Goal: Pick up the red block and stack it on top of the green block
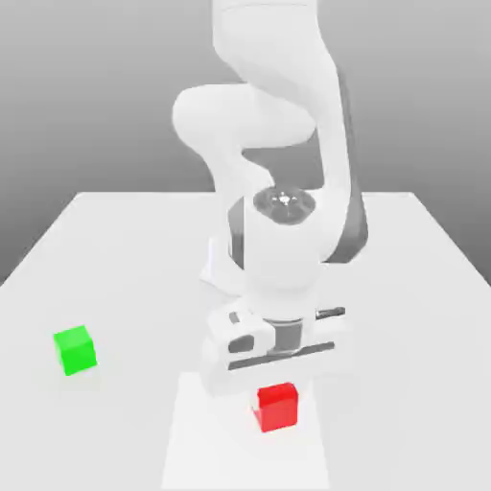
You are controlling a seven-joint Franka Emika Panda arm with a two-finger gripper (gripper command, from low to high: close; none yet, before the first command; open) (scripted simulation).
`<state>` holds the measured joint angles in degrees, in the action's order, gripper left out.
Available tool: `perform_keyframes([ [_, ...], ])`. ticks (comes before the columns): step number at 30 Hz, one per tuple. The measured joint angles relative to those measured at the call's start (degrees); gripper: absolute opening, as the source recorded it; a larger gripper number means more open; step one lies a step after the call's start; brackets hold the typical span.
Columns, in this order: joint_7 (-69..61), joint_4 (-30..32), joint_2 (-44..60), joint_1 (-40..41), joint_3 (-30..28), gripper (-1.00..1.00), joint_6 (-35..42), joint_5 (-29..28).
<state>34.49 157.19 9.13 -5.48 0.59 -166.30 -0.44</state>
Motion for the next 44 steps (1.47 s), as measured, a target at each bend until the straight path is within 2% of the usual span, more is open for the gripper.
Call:
perform_keyframes([
  [3,-0.1,0.9,-6.1,0.1,0.1,-1.0,5.2,0.2],
  [5,2.9,1.2,-8.1,3.0,-1.1,-1.0,6.9,0.1],
  [25,53.0,3.1,-16.7,33.9,-17.5,-1.0,13.3,-4.5],
  [28,53.2,3.0,-12.5,34.4,-18.4,-1.0,9.3,-1.9],
  [31,49.6,2.7,-6.3,34.6,-17.0,-1.0,3.6,3.5],
  [32,48.2,2.6,-4.3,35.2,-16.0,1.0,1.8,5.5],
  [38,47.5,2.6,-3.3,35.5,-15.6,1.0,1.0,6.5],
  [44,53.4,3.0,-13.0,37.2,-16.1,1.0,9.9,-1.8],
])
